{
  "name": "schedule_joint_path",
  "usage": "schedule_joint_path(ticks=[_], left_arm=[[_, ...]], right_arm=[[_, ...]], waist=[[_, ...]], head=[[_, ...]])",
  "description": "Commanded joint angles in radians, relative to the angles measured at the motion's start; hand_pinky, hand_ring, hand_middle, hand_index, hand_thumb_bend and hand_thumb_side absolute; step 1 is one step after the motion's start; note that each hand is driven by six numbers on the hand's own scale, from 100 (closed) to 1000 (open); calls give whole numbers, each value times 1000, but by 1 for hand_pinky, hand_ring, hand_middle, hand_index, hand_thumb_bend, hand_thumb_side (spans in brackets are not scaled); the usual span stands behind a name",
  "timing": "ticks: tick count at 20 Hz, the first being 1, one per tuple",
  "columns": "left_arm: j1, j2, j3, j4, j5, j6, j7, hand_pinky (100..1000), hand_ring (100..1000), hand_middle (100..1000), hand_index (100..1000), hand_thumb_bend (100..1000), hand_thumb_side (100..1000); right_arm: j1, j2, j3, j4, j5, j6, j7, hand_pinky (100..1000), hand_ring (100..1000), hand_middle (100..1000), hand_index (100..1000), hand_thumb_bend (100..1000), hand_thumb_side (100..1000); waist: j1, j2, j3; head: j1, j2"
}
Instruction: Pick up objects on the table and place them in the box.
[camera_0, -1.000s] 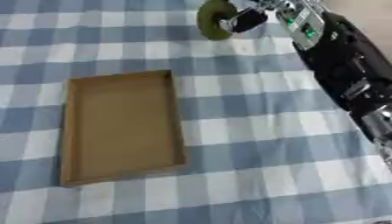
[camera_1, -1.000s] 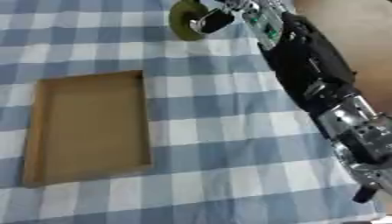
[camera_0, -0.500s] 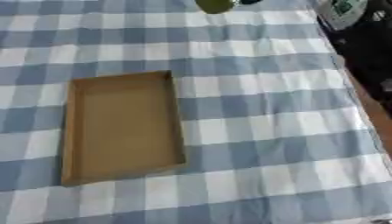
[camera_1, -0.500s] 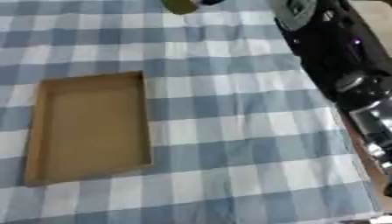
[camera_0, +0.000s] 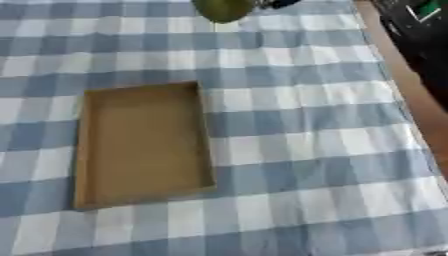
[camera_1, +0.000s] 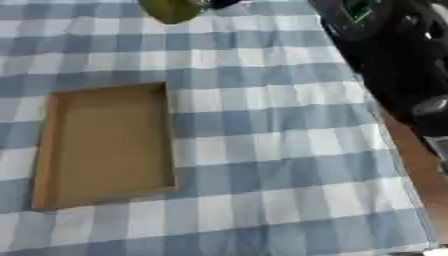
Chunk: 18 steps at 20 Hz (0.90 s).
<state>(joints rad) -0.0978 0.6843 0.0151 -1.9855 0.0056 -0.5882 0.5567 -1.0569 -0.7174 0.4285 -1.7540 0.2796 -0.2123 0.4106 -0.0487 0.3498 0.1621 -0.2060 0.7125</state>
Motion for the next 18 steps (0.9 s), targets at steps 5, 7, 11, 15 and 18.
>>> schedule_joint_path(ticks=[5, 7, 11, 15, 18], left_arm=[[-12, 28, 9, -15, 9, -14, 4, 617, 625, 650, 819, 164, 486], [-13, 27, 8, -15, 10, -13, 3, 616, 624, 650, 819, 163, 490], [-14, 23, 6, -15, 13, -11, -1, 614, 623, 651, 819, 157, 497], [-16, 18, 2, -15, 17, -8, -6, 613, 623, 651, 819, 153, 503], [-18, 15, 0, -15, 21, -7, -9, 613, 623, 651, 819, 151, 506]], right_arm=[[7, 13, 63, -177, -36, 71, 22, 746, 873, 445, 695, 100, 201], [9, 26, 77, -196, -21, 89, 22, 747, 876, 442, 694, 100, 201], [19, 52, 102, -199, 2, 108, 32, 753, 897, 440, 696, 100, 202], [54, 94, 146, -160, 37, 101, 57, 756, 909, 436, 695, 100, 203], [77, 125, 172, -118, 75, 80, 58, 758, 915, 436, 696, 100, 204]], waist=[[10, -25, 9], [10, -24, 9], [9, -21, 10], [9, -16, 15], [11, -15, 18]], head=[[-6, -13], [-7, -13], [-6, -10], [-4, -4], [-6, -4]])
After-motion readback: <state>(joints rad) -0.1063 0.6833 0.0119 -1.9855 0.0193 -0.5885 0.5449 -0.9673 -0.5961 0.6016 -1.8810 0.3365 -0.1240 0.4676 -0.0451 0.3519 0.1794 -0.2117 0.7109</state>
